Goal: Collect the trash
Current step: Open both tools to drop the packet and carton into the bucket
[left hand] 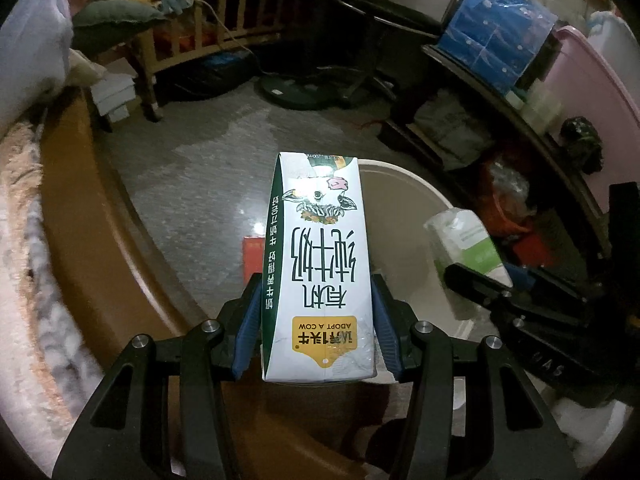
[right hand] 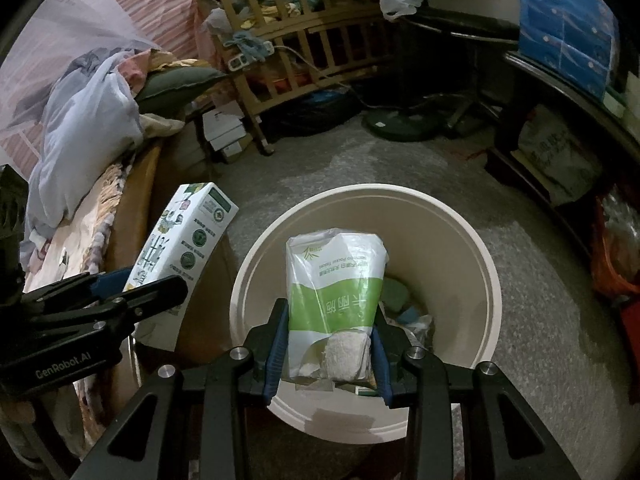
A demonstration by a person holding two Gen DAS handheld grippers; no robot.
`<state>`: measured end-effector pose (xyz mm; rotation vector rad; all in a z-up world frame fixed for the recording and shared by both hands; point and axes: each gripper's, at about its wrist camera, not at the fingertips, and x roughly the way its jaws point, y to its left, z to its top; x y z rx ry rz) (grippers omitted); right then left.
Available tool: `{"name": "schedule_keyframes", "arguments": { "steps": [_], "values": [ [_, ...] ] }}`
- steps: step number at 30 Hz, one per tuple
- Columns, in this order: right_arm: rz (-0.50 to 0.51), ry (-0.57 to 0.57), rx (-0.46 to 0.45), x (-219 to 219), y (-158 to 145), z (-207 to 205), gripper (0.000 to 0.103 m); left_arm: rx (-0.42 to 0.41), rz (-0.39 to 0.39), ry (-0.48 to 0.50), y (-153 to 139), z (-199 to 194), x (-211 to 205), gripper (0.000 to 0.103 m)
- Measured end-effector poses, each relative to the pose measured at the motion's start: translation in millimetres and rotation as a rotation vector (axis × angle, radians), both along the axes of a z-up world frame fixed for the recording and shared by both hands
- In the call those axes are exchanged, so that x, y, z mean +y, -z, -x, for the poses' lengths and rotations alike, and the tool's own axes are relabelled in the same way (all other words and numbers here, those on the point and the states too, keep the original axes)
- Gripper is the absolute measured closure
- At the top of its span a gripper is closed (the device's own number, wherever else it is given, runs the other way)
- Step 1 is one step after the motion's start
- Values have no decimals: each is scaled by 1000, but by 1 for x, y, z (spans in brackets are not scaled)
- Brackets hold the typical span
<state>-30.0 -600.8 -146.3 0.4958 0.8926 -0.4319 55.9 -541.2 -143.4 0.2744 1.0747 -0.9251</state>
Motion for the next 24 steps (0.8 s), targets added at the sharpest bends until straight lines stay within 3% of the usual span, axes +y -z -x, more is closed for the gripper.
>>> {"name": "schedule_keyframes", "arguments": {
  "steps": [3,6,11,14,24],
  "values": [
    [-1,5,7,-2,2,0,67,18,1,-1,4,-1,-5,53],
    [3,24,16,-4,3,0,57,58,19,-6,8,-3,-9,53],
    [8,57,23,-11,4,4,54,104,39,-6,13,-7,-10,53],
    [5,57,29,-11,5,4,50,111,45,-10,12,-6,-8,49],
    [5,46,36,-9,6,5,48,105,53,-24,4,-7,3,48]
  ]
}}
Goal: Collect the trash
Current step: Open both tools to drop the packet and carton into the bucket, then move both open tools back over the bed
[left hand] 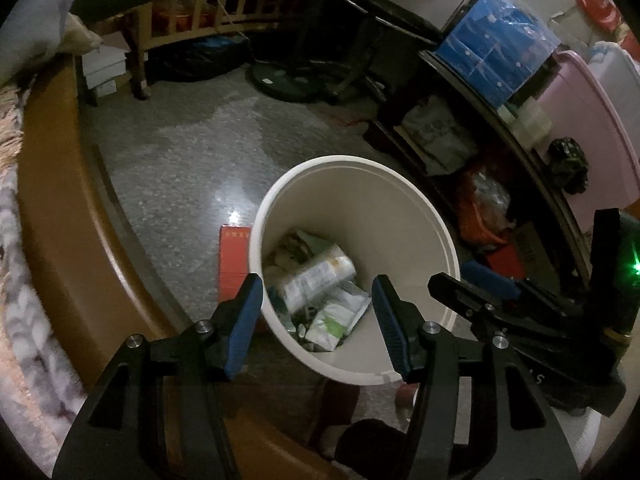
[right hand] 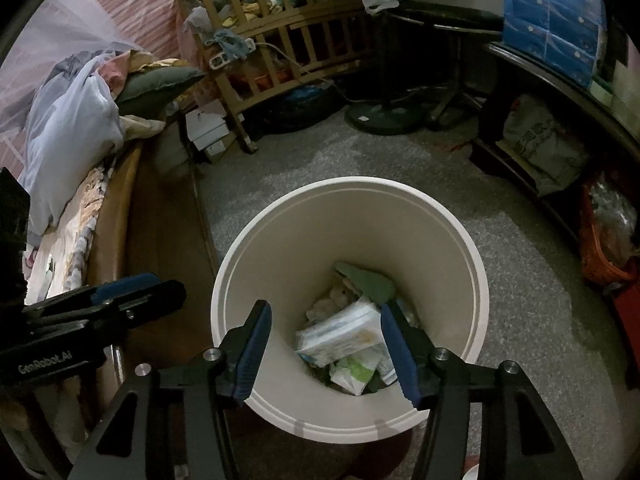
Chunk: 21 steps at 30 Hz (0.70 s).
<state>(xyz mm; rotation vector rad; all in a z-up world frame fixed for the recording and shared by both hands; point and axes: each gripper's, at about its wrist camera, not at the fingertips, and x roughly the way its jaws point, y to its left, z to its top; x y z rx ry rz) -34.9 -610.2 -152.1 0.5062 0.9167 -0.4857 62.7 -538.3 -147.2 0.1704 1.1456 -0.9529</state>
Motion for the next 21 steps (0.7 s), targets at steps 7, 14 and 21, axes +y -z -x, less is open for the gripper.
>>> {"name": "schedule_keyframes", "arguments": {
  "steps": [7,14,21],
  "values": [
    [22,-25,8,12,-1,-6,48,-59,-9,-29,-10,0,19,48],
    [31,-38,1,16,-3,-5,46,-88,-8,-71,-16,-4,38,48],
    [44,-57,1,25,-6,-11,45,-125,-12,-100,-22,-5,58,48]
  ]
}}
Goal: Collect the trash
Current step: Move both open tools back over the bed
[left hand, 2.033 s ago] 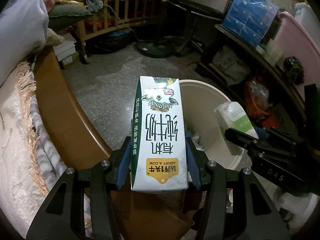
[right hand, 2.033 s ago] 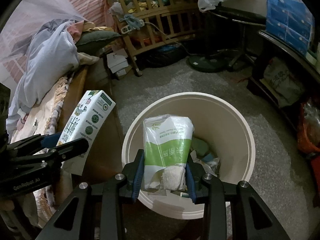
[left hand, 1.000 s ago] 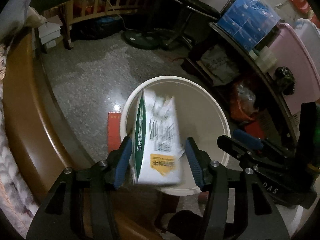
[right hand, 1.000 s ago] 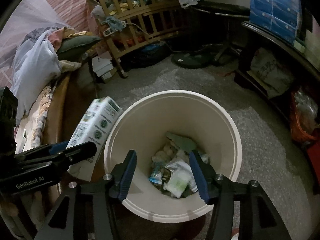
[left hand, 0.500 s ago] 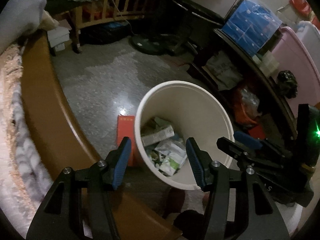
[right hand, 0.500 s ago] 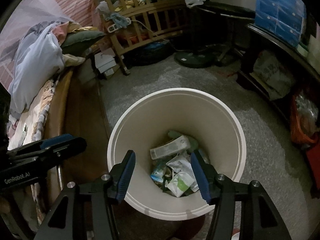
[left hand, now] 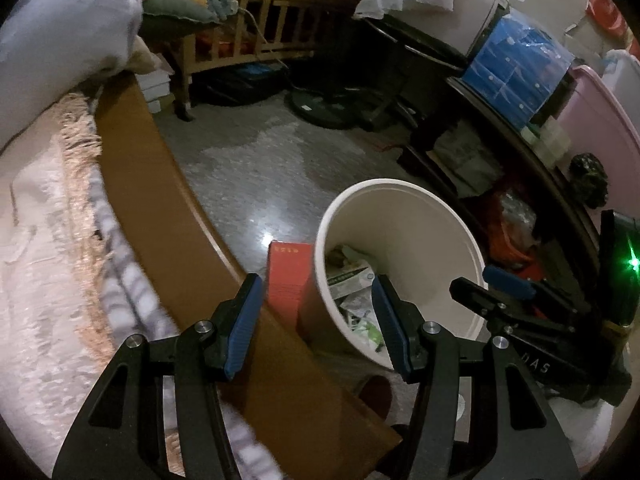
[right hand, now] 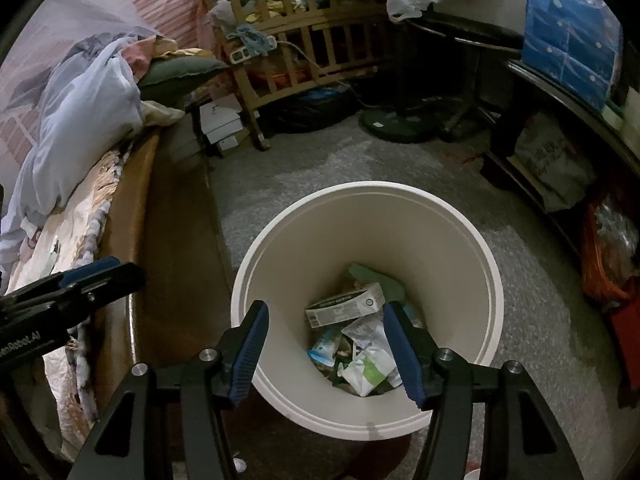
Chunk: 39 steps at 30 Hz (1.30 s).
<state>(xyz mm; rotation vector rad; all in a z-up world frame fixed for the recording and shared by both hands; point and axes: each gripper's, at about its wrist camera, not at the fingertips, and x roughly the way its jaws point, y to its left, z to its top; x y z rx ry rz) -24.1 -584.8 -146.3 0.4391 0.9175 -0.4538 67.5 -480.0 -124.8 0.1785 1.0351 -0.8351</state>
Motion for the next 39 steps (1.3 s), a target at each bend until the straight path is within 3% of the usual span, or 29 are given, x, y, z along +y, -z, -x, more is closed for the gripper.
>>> {"name": "schedule_keyframes", "arguments": {
  "steps": [7,21,39],
  "values": [
    [36,-34,-2,17,-7,-10,40,-32,-18,-56,-3,-6,30,48],
    [63,-200,-63,85,-28,-48,39,-107,-67,-195,-12,-23,113,48],
    [86,-478,-50,229,-31,-137,39,-108,-106,-424,-13,-59,279,48]
  ]
}}
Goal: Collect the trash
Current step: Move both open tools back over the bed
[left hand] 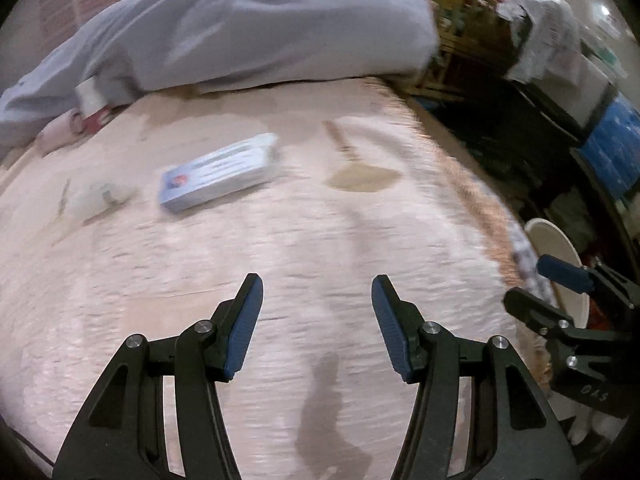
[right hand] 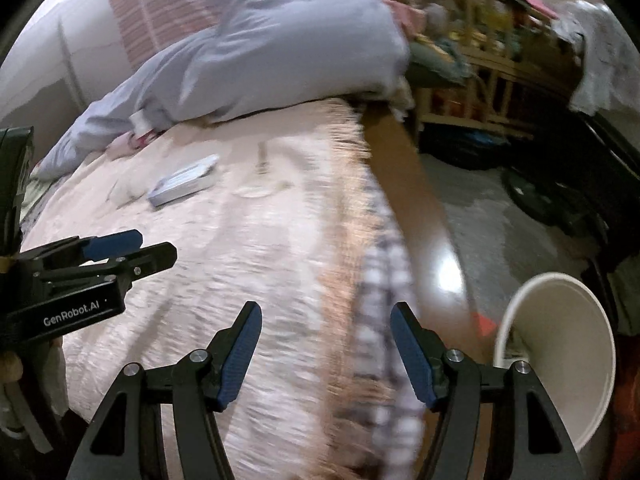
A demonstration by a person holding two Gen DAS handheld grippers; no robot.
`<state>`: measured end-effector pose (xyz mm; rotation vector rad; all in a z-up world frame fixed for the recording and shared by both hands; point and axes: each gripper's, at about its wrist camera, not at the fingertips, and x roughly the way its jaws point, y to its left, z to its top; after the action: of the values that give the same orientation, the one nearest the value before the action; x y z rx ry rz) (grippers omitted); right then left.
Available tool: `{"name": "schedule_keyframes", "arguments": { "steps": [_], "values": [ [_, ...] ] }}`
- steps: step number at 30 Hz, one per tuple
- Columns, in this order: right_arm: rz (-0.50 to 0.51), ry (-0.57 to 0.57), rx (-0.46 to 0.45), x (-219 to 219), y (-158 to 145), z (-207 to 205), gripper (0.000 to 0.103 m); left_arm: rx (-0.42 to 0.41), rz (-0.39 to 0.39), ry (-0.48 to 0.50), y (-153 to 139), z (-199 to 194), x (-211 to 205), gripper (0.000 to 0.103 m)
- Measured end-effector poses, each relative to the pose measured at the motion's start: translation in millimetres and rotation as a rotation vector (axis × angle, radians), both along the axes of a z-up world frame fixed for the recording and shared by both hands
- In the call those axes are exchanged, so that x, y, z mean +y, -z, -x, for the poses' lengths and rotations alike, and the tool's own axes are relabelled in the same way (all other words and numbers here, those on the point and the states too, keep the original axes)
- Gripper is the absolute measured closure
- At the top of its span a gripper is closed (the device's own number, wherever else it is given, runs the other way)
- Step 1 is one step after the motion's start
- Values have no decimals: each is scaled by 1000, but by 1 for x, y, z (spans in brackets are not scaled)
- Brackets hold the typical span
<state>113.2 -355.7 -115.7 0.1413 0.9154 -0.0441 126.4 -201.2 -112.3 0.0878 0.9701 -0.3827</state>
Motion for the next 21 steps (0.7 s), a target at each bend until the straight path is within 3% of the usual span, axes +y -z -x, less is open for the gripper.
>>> {"name": "schedule_keyframes", "arguments": {
  "steps": [10,13,21],
  "values": [
    [4,-94,15,56,4,-37,38,21,-13,-136,13,-17,87,48],
    [-7,-109,22,66,7,-48,32,35,-10,-173,19,-24,114,48],
    [-59,-157,35,87,13,-97,32,48,7,-277,20,-50,173,48]
  ]
}}
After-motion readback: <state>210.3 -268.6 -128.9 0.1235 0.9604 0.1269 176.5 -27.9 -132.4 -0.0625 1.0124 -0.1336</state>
